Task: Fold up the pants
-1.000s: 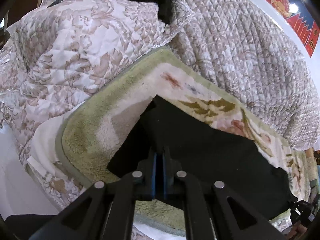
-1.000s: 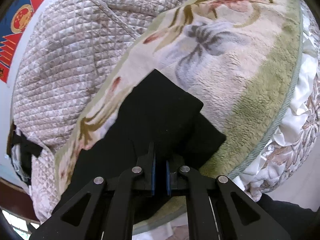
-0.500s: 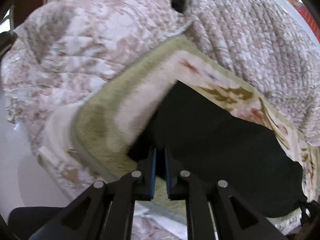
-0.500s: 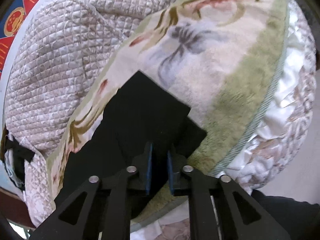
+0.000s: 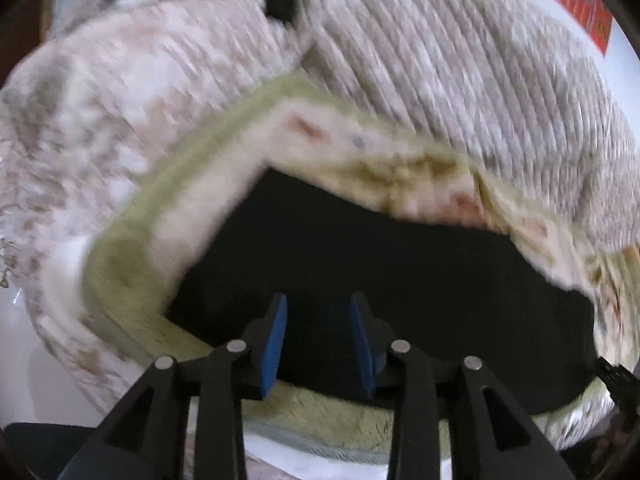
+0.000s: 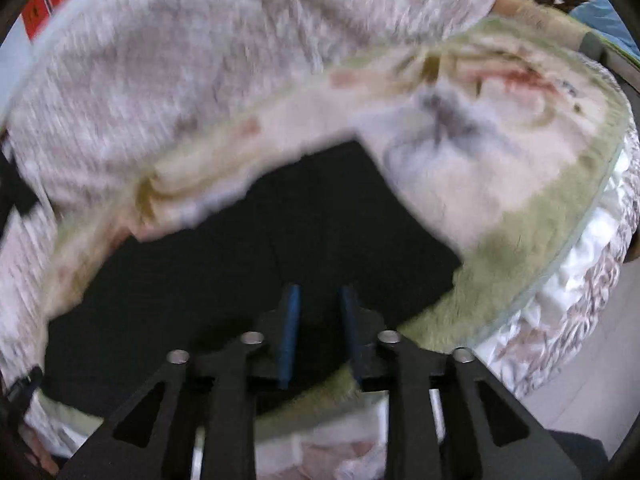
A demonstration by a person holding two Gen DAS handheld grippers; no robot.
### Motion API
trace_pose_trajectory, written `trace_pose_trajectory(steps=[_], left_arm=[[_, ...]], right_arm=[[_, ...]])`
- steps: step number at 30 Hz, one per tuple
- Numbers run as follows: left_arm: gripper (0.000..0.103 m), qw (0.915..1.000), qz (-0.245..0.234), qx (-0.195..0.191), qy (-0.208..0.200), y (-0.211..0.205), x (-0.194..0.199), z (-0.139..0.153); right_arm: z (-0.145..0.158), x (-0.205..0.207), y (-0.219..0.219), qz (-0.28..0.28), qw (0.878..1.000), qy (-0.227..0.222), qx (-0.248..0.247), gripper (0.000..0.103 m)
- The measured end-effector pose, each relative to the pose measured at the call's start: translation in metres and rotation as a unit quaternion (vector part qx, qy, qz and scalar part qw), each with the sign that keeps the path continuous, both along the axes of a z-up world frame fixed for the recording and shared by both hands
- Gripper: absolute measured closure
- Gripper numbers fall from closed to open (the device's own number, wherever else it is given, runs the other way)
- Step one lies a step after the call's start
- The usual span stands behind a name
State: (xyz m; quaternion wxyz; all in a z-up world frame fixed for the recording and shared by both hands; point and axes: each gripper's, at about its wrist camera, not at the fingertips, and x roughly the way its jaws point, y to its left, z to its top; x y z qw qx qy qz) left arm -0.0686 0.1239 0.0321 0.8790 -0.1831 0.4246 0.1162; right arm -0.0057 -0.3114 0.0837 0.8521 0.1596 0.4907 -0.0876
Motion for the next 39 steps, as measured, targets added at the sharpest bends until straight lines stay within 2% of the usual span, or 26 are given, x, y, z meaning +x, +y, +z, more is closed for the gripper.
trace_pose_trajectory(steps=[1, 2, 5, 11, 13, 15, 17, 22, 28, 31, 34, 37, 39], left_arm=[[0.068, 0.9997, -0.009, -0.004, 0.021, -0.003, 0.003, -0.009], [0.068, 0.9994, -0.016, -0.001, 0.031, -0.006, 0.003, -0.013], [0.068, 0.9992, -0.024, 0.023, 0.02, -0.011, -0.002, -0.007], [0.065, 0.999, -0.024, 0.038, -0.005, -0.01, 0.006, 0.01], [0.064, 0.9992, -0.016, 0.035, 0.011, -0.007, 0.011, 0.002], [0.064, 0.999, -0.014, 0.019, 0.038, -0.004, 0.013, -0.01], [0.064, 0.9988, -0.014, 0.022, 0.041, -0.004, 0.011, -0.014], [0.064, 0.9988, -0.027, 0.035, 0.021, -0.01, 0.015, 0.0], [0.064, 0.998, -0.046, 0.043, 0.006, -0.008, 0.052, 0.016], [0.064, 0.9972, -0.055, 0.05, 0.009, -0.005, 0.078, 0.017], [0.064, 0.9971, -0.054, 0.052, 0.012, 0.002, 0.104, 0.013], [0.063, 0.9956, -0.044, 0.081, 0.02, 0.008, 0.123, 0.001], [0.061, 0.9957, -0.046, 0.071, 0.039, 0.014, 0.131, -0.017]], right_arm=[[-0.009, 0.001, -0.002, -0.004, 1.0, 0.021, 0.006, 0.075], [-0.012, -0.001, -0.006, -0.01, 1.0, 0.024, 0.018, 0.075], [-0.001, -0.006, -0.011, -0.011, 1.0, -0.003, 0.018, 0.075], [0.018, 0.01, 0.0, 0.025, 0.999, -0.047, -0.003, 0.075], [0.011, 0.019, 0.0, 0.03, 0.999, -0.039, -0.007, 0.075], [-0.007, 0.028, -0.004, 0.025, 1.0, 0.002, -0.016, 0.075], [-0.02, 0.028, -0.013, 0.018, 0.999, 0.026, 0.013, 0.075], [0.0, 0.028, -0.011, 0.028, 1.0, -0.013, 0.003, 0.075], [0.012, 0.057, -0.008, 0.052, 0.998, -0.028, -0.007, 0.075], [0.008, 0.078, -0.007, 0.069, 0.997, -0.016, -0.013, 0.075], [-0.001, 0.096, -0.008, 0.076, 0.997, 0.003, -0.016, 0.075], [-0.01, 0.108, -0.011, 0.075, 0.997, 0.02, -0.025, 0.075], [-0.022, 0.116, -0.014, 0.073, 0.996, 0.036, -0.028, 0.075]])
